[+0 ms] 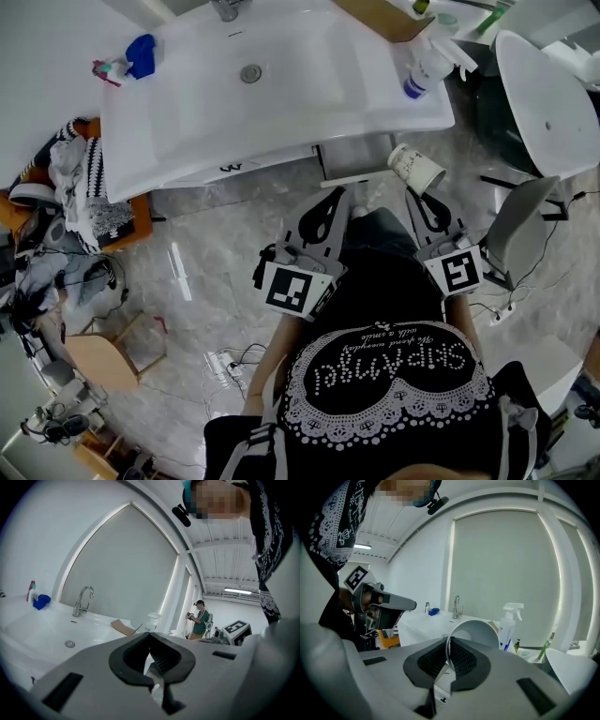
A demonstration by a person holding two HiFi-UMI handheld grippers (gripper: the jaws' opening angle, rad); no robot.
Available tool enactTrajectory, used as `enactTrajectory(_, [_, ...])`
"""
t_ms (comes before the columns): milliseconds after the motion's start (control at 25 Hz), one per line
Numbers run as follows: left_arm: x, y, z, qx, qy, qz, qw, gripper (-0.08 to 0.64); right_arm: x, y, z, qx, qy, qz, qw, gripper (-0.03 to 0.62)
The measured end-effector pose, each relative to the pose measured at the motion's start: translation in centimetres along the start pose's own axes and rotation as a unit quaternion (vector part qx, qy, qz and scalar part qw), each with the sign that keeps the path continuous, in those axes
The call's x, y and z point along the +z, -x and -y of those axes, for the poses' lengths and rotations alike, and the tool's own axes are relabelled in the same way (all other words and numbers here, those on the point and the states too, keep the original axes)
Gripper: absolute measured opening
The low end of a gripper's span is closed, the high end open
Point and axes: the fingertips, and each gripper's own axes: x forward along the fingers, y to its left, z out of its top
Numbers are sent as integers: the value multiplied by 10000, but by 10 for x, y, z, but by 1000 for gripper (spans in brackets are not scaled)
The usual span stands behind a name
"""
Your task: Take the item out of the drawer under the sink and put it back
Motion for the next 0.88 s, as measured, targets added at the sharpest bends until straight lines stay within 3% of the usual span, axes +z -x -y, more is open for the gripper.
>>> enactTrajectory(120, [-3, 2, -4, -7, 88, -38, 10000, 3, -3, -3, -3, -13, 37, -58, 10000, 25])
enactTrajectory(360, [-2, 3, -9, 1, 206, -40, 9998, 3, -16, -9, -10, 85, 748, -428, 9962, 25])
enactTrajectory(600, [-3, 4, -11, -26, 230, -94, 9997, 3, -25, -16, -14, 144, 730, -599, 9954, 25])
enactTrajectory(880, [0, 3, -13, 40, 257, 9, 9997, 3, -38, -25, -21, 354, 1163, -1011, 9874, 25])
